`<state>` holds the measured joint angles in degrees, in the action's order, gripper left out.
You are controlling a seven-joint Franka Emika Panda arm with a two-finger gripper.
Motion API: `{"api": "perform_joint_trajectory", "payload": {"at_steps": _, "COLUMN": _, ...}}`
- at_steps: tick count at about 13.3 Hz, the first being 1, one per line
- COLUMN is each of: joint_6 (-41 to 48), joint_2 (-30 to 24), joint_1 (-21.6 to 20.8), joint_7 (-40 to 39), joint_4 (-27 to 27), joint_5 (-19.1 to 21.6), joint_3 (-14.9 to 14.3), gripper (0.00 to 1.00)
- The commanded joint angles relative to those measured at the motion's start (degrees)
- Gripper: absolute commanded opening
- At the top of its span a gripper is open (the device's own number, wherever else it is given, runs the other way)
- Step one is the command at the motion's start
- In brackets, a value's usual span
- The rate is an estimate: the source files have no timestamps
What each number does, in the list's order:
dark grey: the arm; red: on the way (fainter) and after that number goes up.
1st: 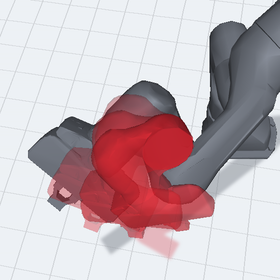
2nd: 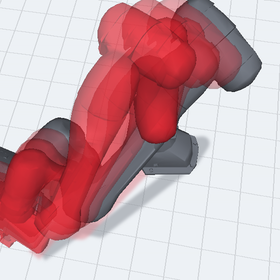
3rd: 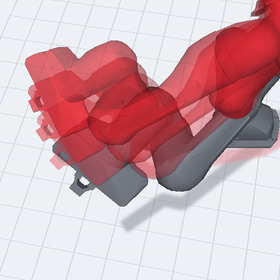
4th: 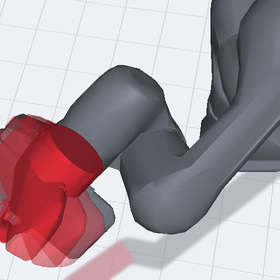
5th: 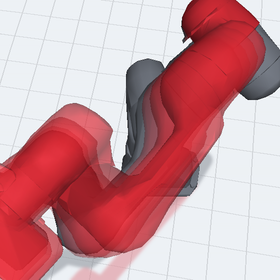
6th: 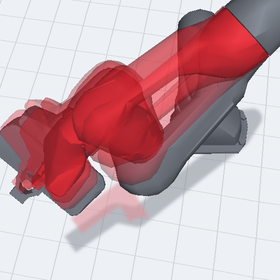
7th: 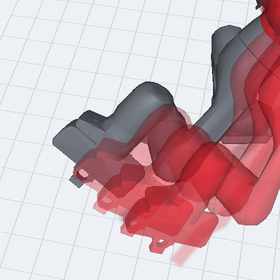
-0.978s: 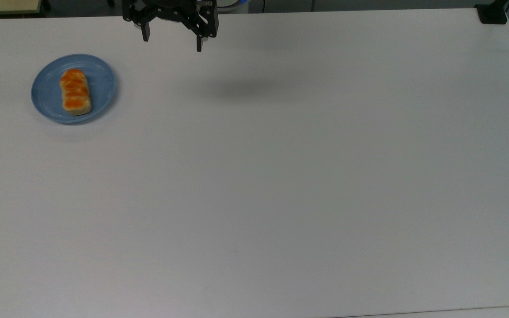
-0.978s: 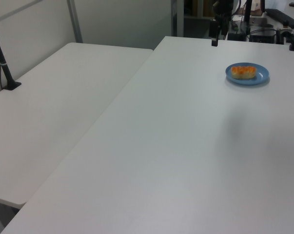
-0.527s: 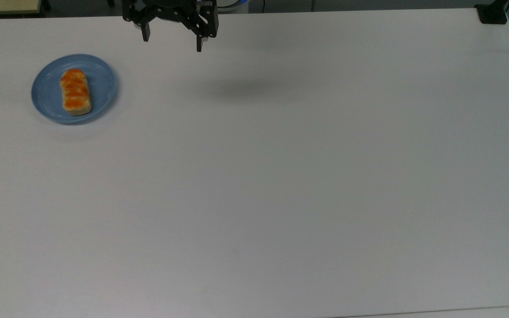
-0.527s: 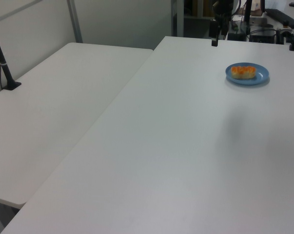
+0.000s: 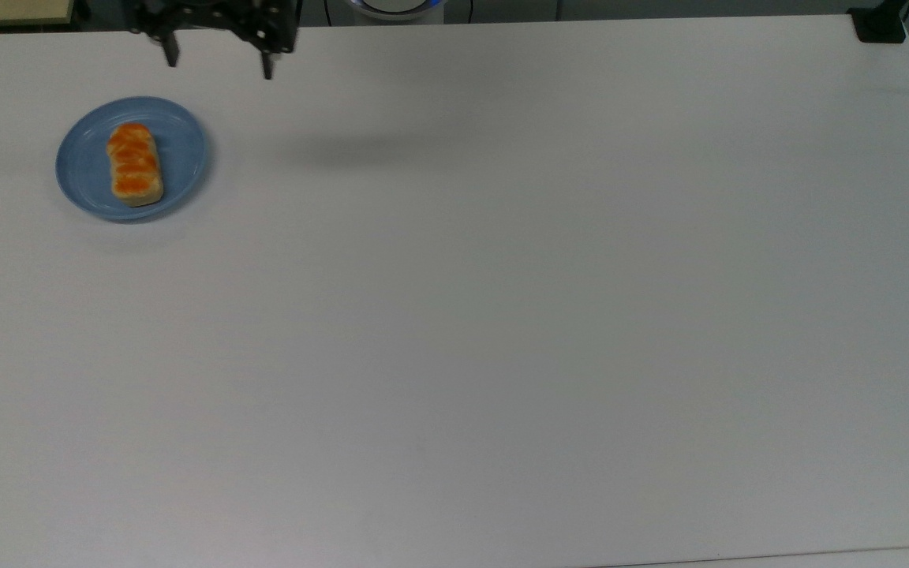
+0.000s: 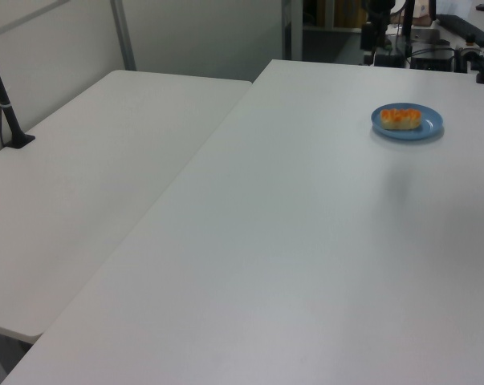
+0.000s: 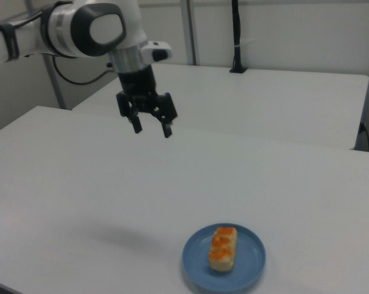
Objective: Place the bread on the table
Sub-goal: 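Move the gripper over the bread roll on the blue plate, then lower the gripper and close it on the glazed bread roll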
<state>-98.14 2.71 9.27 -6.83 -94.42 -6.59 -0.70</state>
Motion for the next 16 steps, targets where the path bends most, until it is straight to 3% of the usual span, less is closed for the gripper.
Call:
{"api": "perform_joint_trajectory", "payload": {"at_steps": 1, "joint_6": 0.05, "joint_2": 2.46, "joint_1": 5.84, "joint_7": -8.27, "joint_4": -0.33, "joint_5": 0.61, "joint_3": -0.17, "gripper": 1.00}}
{"api": "perform_joint_trajectory", "payload": {"at_steps": 8, "joint_6": -9.33, "joint_2": 9.67, "joint_1": 15.77, "joint_7": -10.92, "joint_4": -5.94, "joint_5": -1.84, "joint_3": -0.35, "gripper": 1.00}}
{"api": "perform_joint_trajectory", "payload": {"at_steps": 13, "joint_6": -16.02, "joint_2": 14.86, "joint_1": 17.71, "joint_7": -16.54, "joint_4": -8.15, "joint_5": -4.04, "joint_3": -0.35, "gripper": 1.00}}
{"api": "perform_joint_trajectory", "payload": {"at_steps": 16, "joint_6": -20.85, "joint_2": 15.75, "joint_1": 17.28, "joint_7": -18.91, "joint_4": -12.35, "joint_5": -4.40, "joint_3": -0.18, "gripper": 1.00}}
